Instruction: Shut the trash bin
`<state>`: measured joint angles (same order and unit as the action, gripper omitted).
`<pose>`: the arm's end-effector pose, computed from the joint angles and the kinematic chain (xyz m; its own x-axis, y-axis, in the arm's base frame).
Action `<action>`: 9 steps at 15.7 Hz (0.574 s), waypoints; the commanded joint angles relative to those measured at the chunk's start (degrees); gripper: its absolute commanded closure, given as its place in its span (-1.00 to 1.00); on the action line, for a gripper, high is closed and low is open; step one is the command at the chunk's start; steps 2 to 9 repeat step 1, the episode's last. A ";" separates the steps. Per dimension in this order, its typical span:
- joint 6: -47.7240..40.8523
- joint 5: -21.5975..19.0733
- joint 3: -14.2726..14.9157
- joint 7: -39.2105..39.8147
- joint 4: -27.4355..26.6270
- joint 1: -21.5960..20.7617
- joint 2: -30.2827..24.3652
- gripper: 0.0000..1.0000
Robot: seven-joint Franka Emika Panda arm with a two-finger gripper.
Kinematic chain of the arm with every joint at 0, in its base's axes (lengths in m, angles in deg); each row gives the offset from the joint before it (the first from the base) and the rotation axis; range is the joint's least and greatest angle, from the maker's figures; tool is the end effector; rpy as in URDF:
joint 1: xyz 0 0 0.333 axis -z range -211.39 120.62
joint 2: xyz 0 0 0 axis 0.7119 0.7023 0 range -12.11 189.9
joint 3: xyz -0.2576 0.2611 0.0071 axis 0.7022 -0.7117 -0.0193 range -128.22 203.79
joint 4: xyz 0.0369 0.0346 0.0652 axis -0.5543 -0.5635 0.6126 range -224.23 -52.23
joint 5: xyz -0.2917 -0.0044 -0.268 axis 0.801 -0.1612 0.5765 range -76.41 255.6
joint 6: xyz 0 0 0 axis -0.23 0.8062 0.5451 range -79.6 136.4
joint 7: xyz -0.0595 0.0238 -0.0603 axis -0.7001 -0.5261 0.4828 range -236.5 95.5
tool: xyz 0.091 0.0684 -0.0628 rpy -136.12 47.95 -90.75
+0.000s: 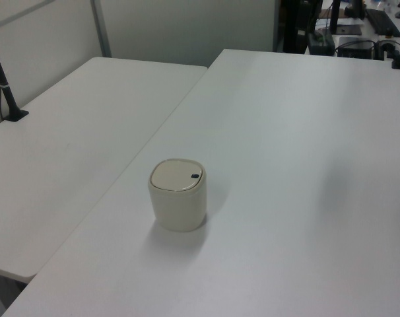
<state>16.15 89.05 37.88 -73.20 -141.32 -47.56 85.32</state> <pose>0.5454 0.0209 0.6687 0.9958 -0.0118 0.0907 -0.0105 -0.9998 -0.0140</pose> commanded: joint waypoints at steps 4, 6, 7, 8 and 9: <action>1.14 0.90 1.05 0.50 -0.96 -1.43 -0.47 -1.00; 1.14 0.90 1.05 0.50 -0.96 -1.43 -0.47 -1.00; 1.14 0.90 1.05 0.50 -0.96 -1.43 -0.47 -1.00; 1.14 0.90 1.05 0.50 -0.96 -1.43 -0.47 -1.00; 1.14 0.90 1.05 0.50 -0.96 -1.43 -0.47 -1.00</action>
